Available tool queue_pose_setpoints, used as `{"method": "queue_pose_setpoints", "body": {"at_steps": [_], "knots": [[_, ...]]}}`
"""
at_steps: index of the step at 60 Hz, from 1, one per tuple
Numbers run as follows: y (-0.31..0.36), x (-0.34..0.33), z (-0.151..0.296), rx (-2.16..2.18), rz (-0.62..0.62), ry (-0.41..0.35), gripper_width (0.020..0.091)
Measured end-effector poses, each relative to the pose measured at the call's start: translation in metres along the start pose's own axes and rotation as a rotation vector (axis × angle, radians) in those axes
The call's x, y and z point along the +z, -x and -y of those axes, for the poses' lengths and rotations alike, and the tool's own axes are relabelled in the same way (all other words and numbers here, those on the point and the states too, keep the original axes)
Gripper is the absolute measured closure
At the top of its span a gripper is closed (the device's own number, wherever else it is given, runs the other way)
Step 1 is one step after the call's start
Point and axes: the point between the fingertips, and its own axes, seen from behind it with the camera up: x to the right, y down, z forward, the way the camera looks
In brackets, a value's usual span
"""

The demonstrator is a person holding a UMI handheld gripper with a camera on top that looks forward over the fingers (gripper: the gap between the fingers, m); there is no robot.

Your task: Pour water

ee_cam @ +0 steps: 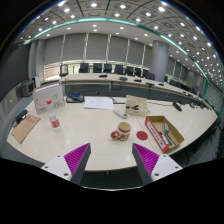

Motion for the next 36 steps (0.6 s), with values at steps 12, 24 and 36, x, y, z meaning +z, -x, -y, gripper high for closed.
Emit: {"method": "queue_pose_setpoints", "body": {"at_steps": [12, 24, 36], "knots": [[0.064, 0.02, -0.004, -0.025, 0.057, 0.008, 0.0246], [0.169, 0.057, -0.003, -0.027, 0.141, -0.014, 0.0246], [0.286, 0.118, 0.008, -0.003, 0.224, -0.058, 0.0242]]}}
